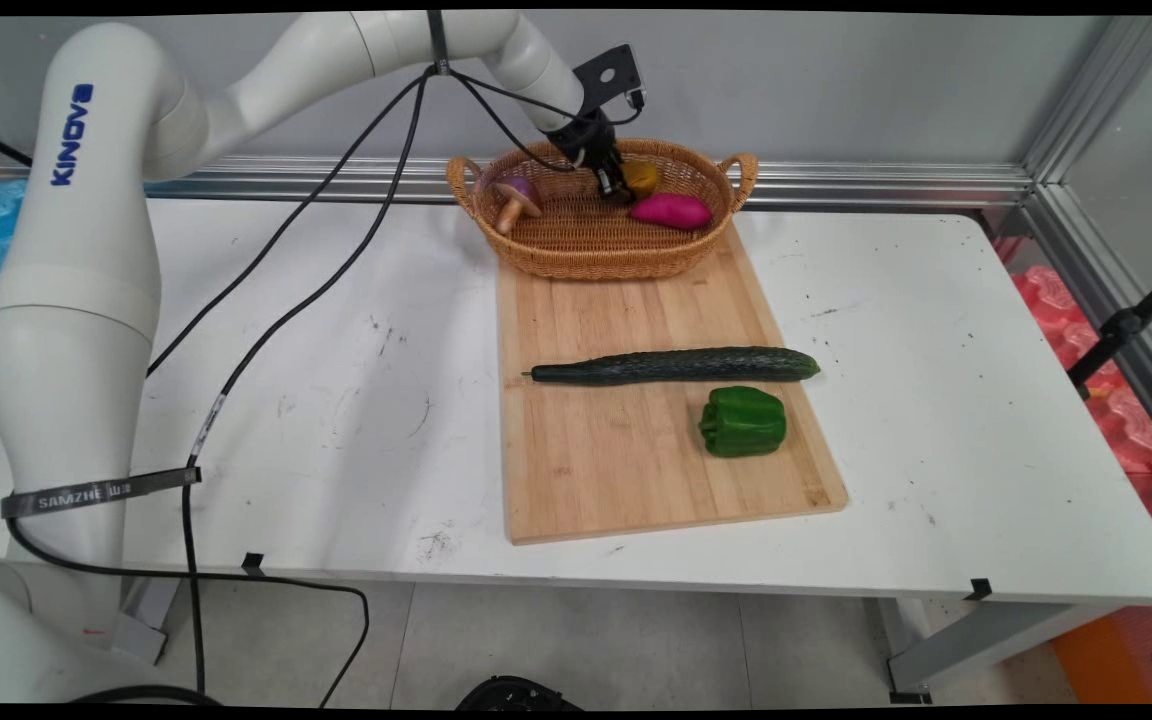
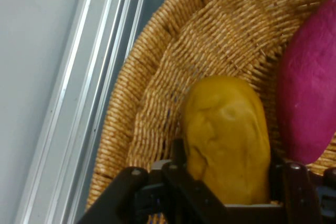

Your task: Place the picked object on the cutting board

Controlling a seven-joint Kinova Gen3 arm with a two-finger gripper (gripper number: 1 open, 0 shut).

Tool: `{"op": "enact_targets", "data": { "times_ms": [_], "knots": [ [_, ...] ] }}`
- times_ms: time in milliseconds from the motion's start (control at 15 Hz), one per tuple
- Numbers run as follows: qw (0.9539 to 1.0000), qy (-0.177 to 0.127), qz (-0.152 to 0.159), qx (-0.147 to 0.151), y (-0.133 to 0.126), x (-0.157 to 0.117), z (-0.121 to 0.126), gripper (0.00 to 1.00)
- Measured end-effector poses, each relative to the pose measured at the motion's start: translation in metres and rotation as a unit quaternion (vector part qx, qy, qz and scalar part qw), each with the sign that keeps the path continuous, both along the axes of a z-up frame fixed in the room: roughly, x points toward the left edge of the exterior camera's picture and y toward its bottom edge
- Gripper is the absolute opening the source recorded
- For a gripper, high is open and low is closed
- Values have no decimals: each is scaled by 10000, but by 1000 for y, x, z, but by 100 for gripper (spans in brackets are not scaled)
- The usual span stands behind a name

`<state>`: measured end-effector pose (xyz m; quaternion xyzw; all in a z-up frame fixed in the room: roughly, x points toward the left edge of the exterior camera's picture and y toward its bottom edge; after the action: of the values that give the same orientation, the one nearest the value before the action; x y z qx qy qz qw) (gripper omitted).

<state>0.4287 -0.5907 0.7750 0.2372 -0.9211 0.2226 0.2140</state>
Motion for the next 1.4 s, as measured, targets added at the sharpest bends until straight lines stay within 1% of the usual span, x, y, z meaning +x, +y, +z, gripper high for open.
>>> {"op": "enact_targets", "data": {
  "times_ms": [200, 333, 467, 667, 933, 1067, 1267, 1400],
  "knots": [
    [10000, 14, -2, -6, 1, -2, -3, 0],
    [10000, 26, -6, -26, 3, -6, 1, 0],
    [10000, 36, 1, -56, 6, -10, 9, 0],
    [9999, 50, 123, -73, 16, -14, 27, 0],
    [9997, 76, 232, 4, 46, -31, 63, 0],
    [9996, 111, 243, 65, 59, -41, 77, 0],
    [9991, 268, 183, 256, 86, -68, 104, 0],
    [9982, 399, 106, 435, 107, -88, 122, 0]
  ]
}}
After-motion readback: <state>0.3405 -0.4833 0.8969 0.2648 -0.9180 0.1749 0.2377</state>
